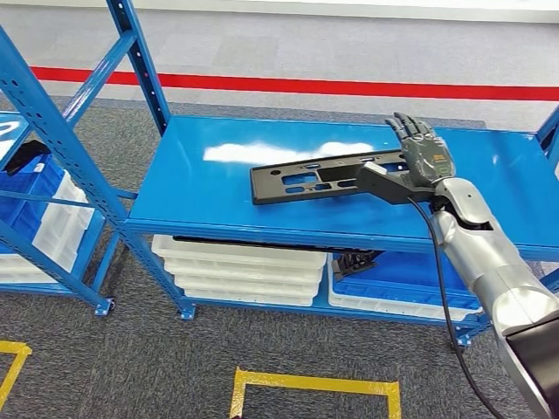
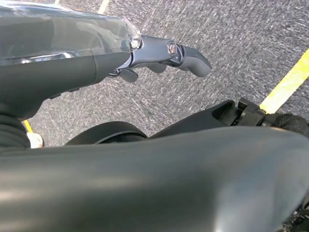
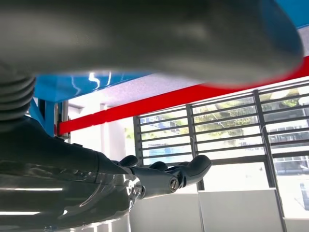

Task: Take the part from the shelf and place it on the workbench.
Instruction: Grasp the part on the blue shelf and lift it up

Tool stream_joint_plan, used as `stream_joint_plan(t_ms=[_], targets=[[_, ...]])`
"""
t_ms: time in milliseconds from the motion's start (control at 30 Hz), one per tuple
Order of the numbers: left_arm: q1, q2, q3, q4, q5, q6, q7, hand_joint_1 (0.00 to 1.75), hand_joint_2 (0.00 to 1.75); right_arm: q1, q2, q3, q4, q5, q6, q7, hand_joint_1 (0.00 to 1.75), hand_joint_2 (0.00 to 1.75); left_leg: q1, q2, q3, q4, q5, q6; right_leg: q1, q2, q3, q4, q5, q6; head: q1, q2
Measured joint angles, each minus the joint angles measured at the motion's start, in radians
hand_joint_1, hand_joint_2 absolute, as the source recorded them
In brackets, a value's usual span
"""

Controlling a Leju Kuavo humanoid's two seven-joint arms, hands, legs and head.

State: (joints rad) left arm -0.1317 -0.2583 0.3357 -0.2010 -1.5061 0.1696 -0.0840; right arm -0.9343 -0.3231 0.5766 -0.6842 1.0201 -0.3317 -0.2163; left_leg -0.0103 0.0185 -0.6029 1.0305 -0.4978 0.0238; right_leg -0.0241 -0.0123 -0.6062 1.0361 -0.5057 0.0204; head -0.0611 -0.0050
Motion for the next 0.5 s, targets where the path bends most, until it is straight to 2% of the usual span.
stream_joint_plan(t_ms=[500], targets=[[0.000,0.000,-0.001,0.000,0.000,-0.008,0.000,0.00,0.00,0.007,-0.008,0.000,-0.003,-0.067,0.036,-0.034,0.00,1.75,0.000,0.000,0.000,0.000,0.000,0.000,0.000,0.000,0.000,0.000,0.000,0.000,0.000,0.000]])
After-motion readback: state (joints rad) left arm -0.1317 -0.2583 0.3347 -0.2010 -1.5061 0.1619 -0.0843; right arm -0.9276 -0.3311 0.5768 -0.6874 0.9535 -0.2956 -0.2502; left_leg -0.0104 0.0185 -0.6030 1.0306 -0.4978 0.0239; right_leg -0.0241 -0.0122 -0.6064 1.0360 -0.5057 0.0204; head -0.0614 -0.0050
